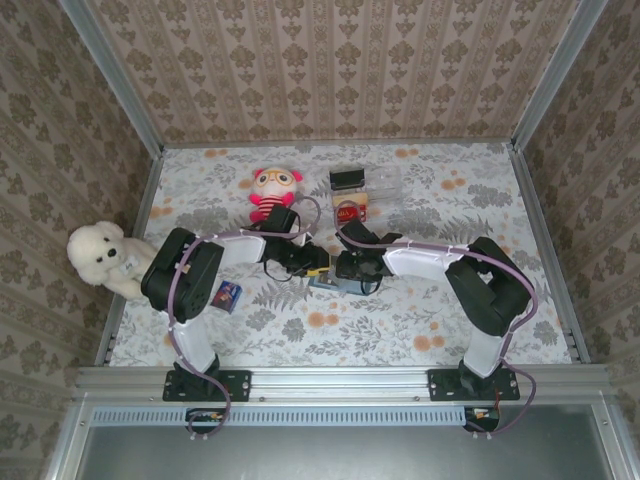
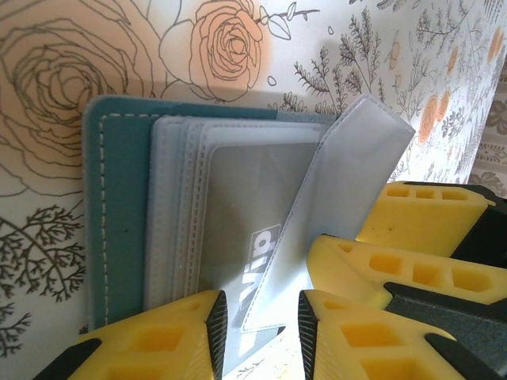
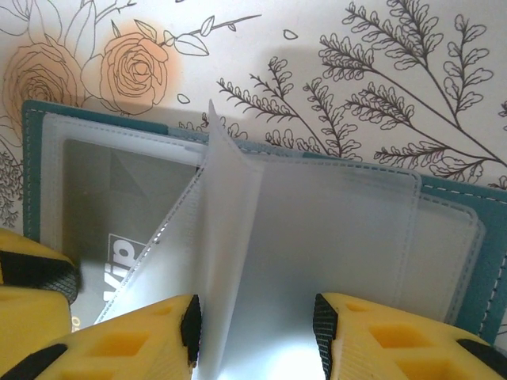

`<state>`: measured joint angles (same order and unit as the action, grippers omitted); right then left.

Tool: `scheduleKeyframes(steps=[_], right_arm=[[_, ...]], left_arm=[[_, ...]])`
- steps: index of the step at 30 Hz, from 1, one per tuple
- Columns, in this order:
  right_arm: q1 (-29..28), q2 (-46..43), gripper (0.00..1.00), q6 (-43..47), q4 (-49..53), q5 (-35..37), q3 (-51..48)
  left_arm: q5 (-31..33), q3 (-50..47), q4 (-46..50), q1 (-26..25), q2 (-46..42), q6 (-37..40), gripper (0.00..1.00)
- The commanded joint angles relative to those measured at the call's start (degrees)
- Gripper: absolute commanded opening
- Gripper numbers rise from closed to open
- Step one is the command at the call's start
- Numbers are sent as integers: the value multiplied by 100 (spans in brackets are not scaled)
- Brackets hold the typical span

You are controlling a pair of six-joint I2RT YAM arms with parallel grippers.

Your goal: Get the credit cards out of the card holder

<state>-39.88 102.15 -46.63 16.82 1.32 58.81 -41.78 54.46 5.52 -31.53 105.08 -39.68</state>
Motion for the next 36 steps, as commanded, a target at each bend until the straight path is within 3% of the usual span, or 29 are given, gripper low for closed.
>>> scheduleKeyframes(steps=[1, 9, 16, 28, 36], right_arm=[[58, -47, 44, -41, -286, -274, -293], [298, -625, 46, -284, -1320, -678, -950], [439, -1064, 55, -490, -1795, -871, -1296], [524, -1850, 65, -652, -1767, -694, -1468], [553, -2820, 74, -737, -1082, -80, -1499]], left_arm=[[-91, 77, 81, -46, 163, 36, 33], [-232, 112, 90, -20, 179, 74, 33], [-293, 213, 286, -13, 175, 253, 36], [-577, 263, 134, -39, -100, 307, 35], [-511, 11, -844, -305, -348, -123, 32]])
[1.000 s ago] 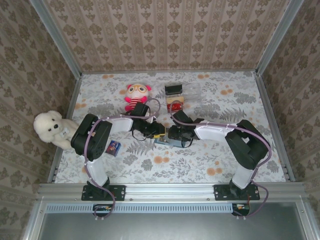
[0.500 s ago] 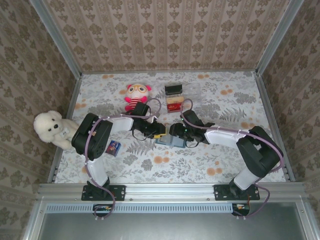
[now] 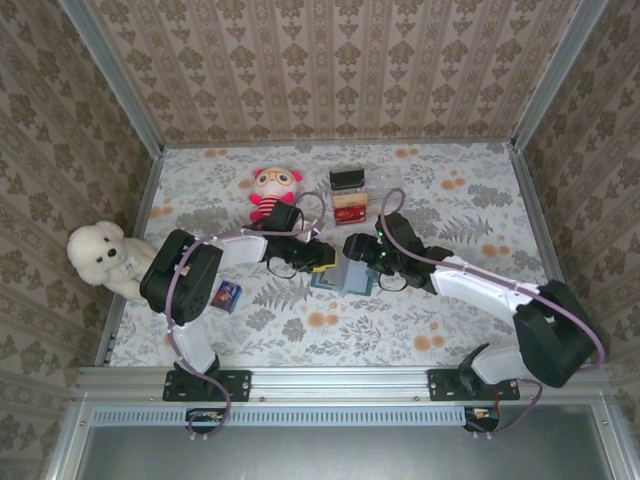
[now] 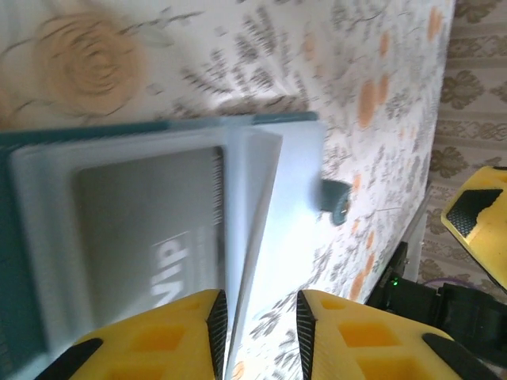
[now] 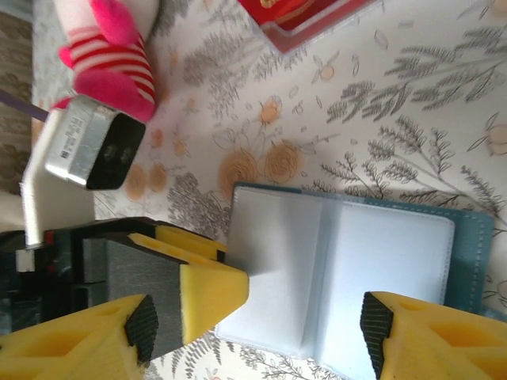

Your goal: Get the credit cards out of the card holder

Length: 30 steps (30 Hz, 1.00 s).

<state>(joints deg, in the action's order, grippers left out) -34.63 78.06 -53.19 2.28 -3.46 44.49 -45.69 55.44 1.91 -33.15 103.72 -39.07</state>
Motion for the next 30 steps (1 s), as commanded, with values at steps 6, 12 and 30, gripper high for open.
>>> scheduleKeyframes(steps=[6, 12, 30], right_arm=[[105, -1045, 83, -168, 657, 841, -297], [123, -1392, 93, -189, 724, 1123, -563], [264, -1577, 97, -297, 848, 1190, -715]], left_arm=[[-67, 216, -511, -569, 76, -220, 32], [155, 603, -214, -829, 421, -118, 36], [415, 888, 275, -958, 930, 8, 44]])
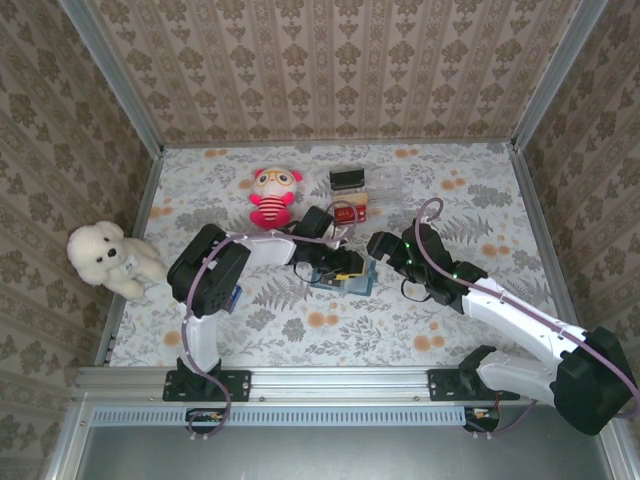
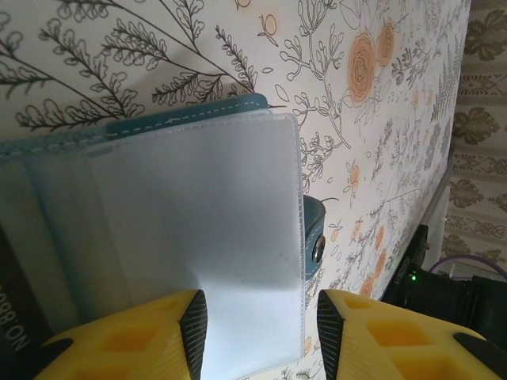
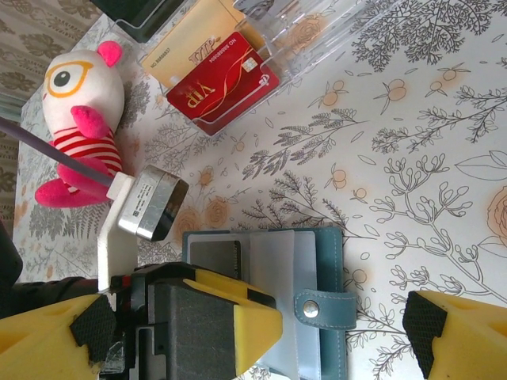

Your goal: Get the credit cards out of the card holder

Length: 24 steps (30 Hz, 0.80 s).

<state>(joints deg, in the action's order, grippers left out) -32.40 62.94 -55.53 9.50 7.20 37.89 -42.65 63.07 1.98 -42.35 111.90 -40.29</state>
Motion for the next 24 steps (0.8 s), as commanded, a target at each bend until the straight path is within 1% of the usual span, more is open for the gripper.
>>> scheduleKeyframes(steps=[1, 7, 12, 17, 24], right_arm=[[41, -62, 97, -65, 131, 123, -54], [67, 21, 97, -96, 119, 81, -39], [76, 109, 97, -135, 119, 80, -19], [85, 168, 97, -177, 113, 80, -24], [93, 184, 97, -178, 139, 80, -19]], left_arm=[[147, 139, 315, -40, 105, 157, 44], [100, 258, 413, -58, 95, 249, 31], [48, 280, 348, -96, 34, 287, 15], [34, 387, 347, -138, 185, 302, 9], [150, 465, 525, -212, 391, 320, 3]])
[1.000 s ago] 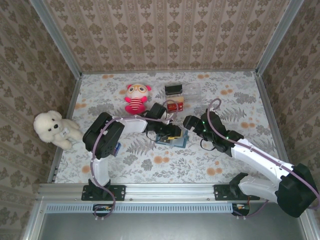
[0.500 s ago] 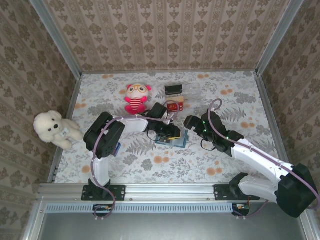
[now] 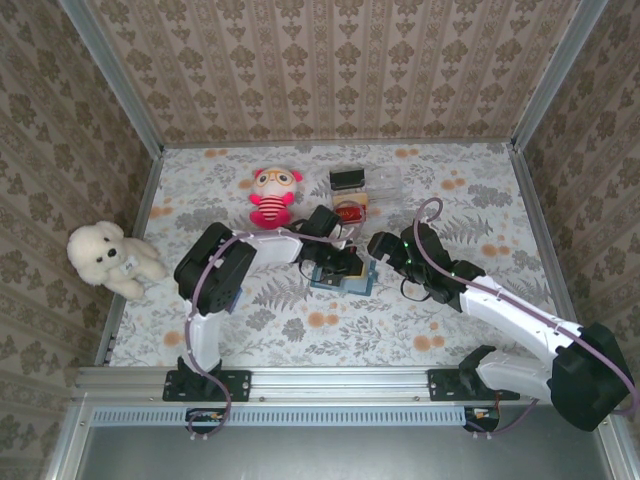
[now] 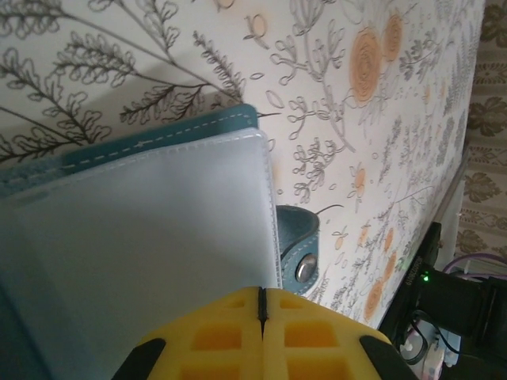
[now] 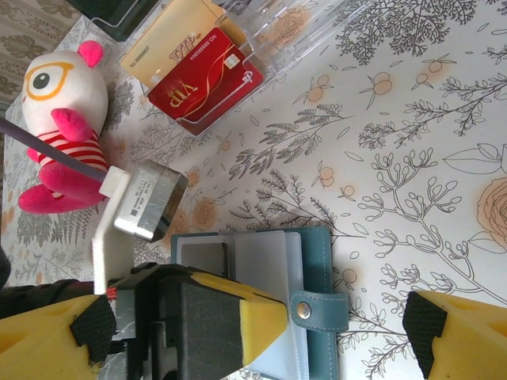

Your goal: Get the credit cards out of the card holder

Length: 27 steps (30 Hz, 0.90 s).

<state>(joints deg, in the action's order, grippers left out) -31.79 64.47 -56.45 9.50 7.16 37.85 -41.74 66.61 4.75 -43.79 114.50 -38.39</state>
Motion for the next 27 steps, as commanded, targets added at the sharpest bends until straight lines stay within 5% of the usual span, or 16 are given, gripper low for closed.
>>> scheduleKeyframes(steps=[1, 11, 16, 27], right_arm=[[33, 39, 97, -94, 137, 85, -14], [41, 213, 97, -94, 129, -13, 54], [41, 326, 96, -81, 163, -130, 135], [-109, 1208, 64, 287, 226, -753, 842]], left_arm=[[95, 91, 290, -76, 157, 138, 2], [221, 144, 469, -72, 59, 214, 0], [-13, 83, 328, 92, -446, 35, 8], [311, -712, 651, 963, -1526, -9, 23]])
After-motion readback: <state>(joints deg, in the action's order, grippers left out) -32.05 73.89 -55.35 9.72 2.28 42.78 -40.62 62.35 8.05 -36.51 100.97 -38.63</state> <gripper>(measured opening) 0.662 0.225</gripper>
